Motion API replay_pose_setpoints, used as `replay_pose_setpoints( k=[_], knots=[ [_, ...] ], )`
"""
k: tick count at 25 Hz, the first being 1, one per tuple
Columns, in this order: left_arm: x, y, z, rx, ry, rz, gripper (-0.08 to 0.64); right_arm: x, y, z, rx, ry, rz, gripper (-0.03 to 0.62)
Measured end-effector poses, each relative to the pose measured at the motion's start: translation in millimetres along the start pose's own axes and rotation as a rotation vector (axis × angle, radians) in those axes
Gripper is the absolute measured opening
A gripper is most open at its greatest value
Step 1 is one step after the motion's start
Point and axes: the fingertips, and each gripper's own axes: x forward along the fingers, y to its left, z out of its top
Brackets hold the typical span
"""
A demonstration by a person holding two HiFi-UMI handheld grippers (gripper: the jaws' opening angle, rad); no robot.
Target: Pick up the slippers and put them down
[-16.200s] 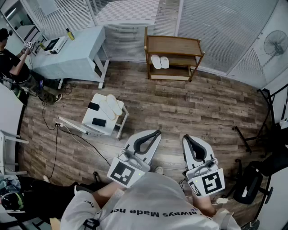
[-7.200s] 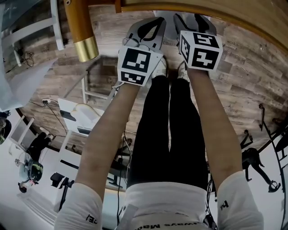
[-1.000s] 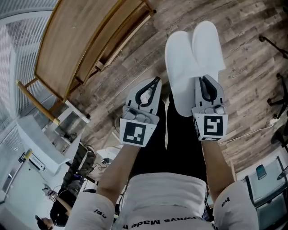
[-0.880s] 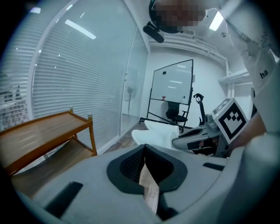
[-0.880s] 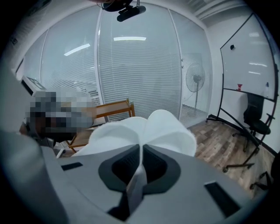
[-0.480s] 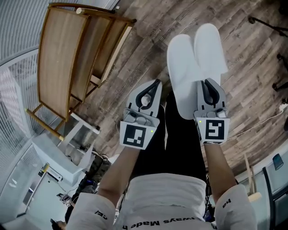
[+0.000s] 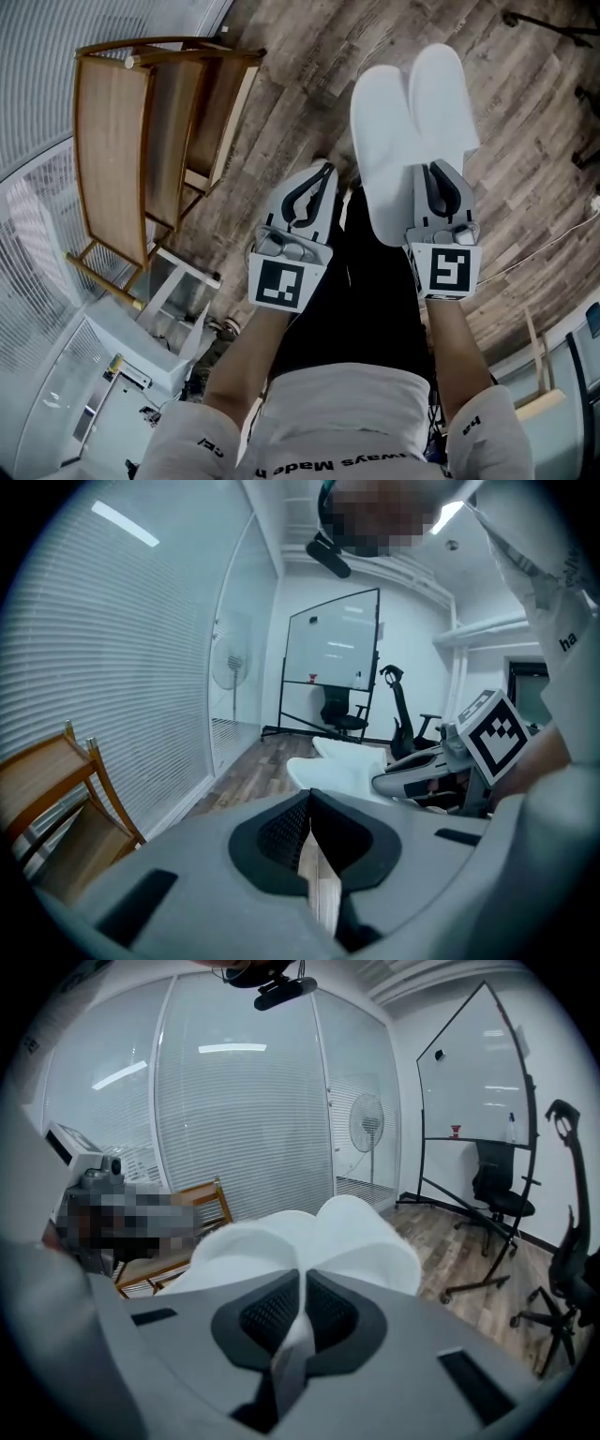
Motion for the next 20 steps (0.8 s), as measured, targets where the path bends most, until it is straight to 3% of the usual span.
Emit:
replay_pose_setpoints(
  k=[11, 20],
  knots=[
    [21, 18, 5, 0.063, -0.016, -0.067, 0.012, 19, -4, 10, 0.004, 0.024, -0.057, 0.023],
    [31, 43, 8, 0.058, -0.023, -0.113, 0.012, 42, 3, 21, -0.006, 0.036, -0.081, 0.023]
  ],
)
